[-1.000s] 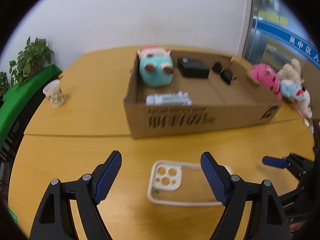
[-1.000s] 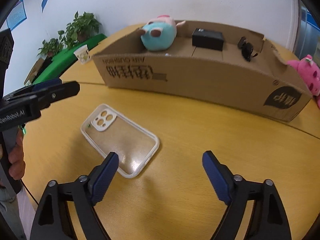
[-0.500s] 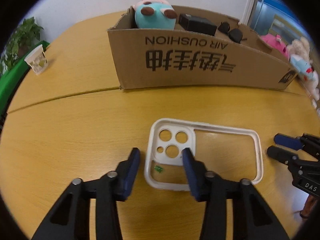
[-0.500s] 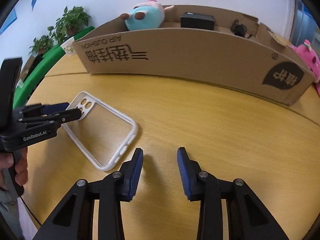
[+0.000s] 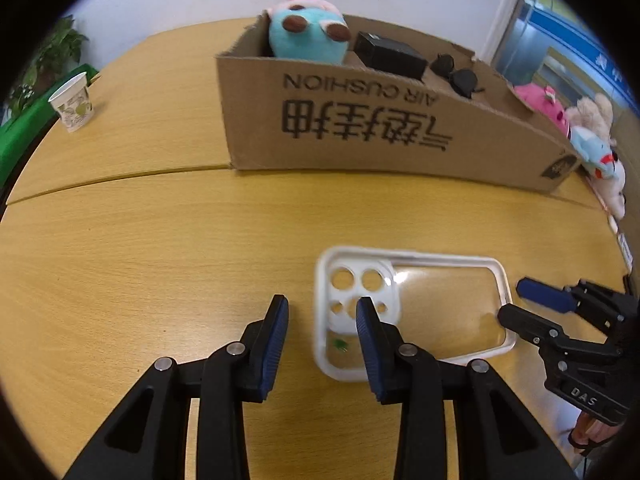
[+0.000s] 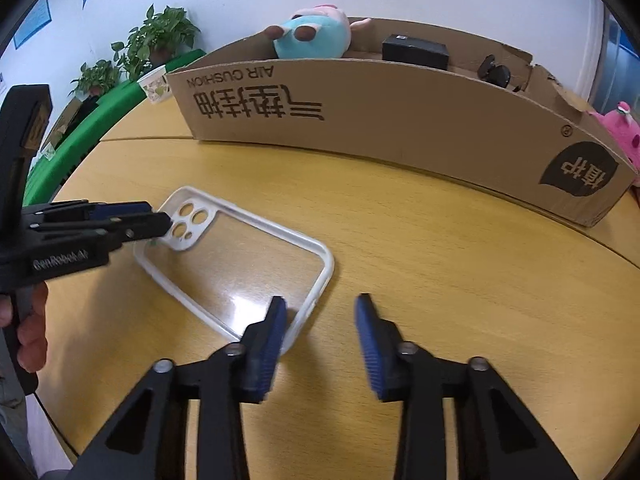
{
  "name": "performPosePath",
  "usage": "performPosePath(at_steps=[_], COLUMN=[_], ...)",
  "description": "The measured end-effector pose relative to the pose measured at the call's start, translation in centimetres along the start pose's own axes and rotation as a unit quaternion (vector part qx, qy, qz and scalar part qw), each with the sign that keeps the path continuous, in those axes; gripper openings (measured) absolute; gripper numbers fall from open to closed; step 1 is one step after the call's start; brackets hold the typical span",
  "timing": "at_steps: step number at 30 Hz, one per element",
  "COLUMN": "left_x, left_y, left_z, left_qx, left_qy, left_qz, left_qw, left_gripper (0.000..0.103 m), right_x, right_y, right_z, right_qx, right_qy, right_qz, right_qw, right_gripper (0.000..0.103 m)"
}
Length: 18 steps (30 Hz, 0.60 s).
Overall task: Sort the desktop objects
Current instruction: 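Close the left tool on the phone case rim and lift it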
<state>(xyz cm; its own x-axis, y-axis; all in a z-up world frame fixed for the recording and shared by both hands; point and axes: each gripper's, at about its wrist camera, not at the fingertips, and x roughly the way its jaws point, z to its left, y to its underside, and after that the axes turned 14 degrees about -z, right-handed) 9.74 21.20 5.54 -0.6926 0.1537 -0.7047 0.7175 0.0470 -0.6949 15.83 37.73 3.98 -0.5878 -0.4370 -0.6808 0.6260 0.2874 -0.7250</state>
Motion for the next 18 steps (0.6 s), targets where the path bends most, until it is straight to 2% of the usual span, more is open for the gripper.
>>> performPosePath(at_steps=[5,7,14,18], left_x=[1.0,1.1,1.2,0.6], left_y=[0.1,0.1,0.3,-0.4], left_z=[-0.5,-1.1,-1.9,-2.4], left_qx=[0.013,0.016,0.002,-0.009], left_qy=[-0.002,0.006,0.007,0.006], left_qz=[0.015,0.017,0.027,0.012], left_qw=[0.9998,0.9997,0.9996,0.9999], left_gripper=[0.033,0.011,0.009,0.007], right_x=[0.0,0.0,-0.5,-1.5], right_y=[-0.2,0.0,0.2,-0.3], right_z=[-0.7,-0.6,-1.5,-1.8], right_qx=[0.009,0.010,0.026,0.030], right_qy=[-0.007,-0.011,-0.017,-0.017], right_qz=[-0.003,-0.003,-0.007,-0.024], right_qw=[1.000,1.000,0.999,0.999], right_gripper=[0.012,0.010,0.010,0.010])
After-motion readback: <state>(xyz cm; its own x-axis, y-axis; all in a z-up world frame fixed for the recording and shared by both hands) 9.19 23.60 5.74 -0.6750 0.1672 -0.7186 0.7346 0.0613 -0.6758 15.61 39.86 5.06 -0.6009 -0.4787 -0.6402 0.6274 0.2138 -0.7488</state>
